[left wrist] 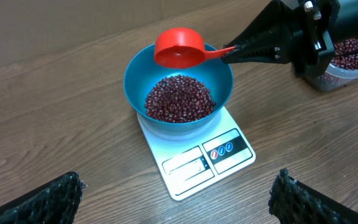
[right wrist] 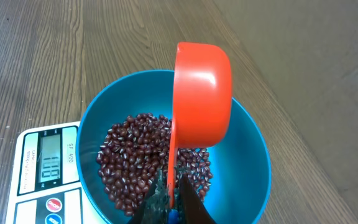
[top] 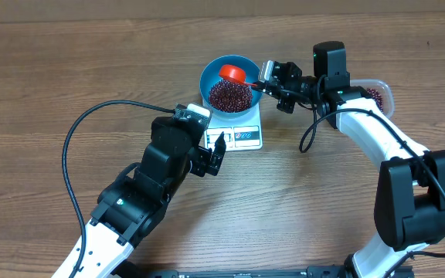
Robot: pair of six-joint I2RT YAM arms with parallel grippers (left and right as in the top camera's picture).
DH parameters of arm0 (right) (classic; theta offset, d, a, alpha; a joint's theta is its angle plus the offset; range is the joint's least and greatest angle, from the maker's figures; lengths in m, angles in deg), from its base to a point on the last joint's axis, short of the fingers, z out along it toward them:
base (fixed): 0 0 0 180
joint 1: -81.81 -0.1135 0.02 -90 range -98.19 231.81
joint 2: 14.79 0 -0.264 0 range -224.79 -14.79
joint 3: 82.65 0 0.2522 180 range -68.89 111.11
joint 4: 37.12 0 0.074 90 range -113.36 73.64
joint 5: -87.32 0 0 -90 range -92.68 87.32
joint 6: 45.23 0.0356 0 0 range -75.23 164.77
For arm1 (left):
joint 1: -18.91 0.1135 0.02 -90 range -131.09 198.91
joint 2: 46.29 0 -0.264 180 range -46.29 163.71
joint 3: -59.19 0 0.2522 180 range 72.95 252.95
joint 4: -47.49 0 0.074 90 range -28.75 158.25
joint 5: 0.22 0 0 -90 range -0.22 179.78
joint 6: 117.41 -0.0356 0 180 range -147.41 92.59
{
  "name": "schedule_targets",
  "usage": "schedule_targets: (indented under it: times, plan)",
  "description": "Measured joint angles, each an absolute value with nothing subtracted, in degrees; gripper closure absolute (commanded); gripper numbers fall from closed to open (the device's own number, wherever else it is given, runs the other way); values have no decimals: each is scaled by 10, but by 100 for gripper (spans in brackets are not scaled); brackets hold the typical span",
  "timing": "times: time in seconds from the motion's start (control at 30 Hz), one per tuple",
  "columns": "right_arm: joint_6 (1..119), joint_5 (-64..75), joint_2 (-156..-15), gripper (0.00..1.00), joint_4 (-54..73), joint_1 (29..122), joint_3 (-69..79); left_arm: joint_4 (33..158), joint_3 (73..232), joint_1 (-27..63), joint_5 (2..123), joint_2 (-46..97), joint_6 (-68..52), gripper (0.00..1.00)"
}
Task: Scoop item into bowl and weigh 150g on scale
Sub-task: 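Tilt the red scoop to pour beans into the blue bowl, then move the empty scoop right back to the bean tub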
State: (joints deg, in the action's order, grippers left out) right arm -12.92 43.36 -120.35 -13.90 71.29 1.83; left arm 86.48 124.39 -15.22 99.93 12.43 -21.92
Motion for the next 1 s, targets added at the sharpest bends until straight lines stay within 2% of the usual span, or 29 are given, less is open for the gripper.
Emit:
schedule_targets:
  times: [0.2, 0.33, 0.57, 0.77, 1.0]
  plan:
    - [-114, 434, -1203, 96, -139, 713, 18, 865, 1244, -152, 999, 124, -219, 0]
    - [-58, 434, -1202, 97, -139, 713, 18, 865, 1244, -152, 999, 124, -220, 0]
    - [137, 432, -1139, 96, -137, 722, 18, 865, 1244, -152, 999, 124, -221, 0]
    - [310, 410, -1043, 97, -125, 770, 18, 865, 1244, -152, 999, 124, -221, 0]
    - [414, 354, -973, 96, -34, 850, 18, 864, 1244, -152, 999, 124, -221, 0]
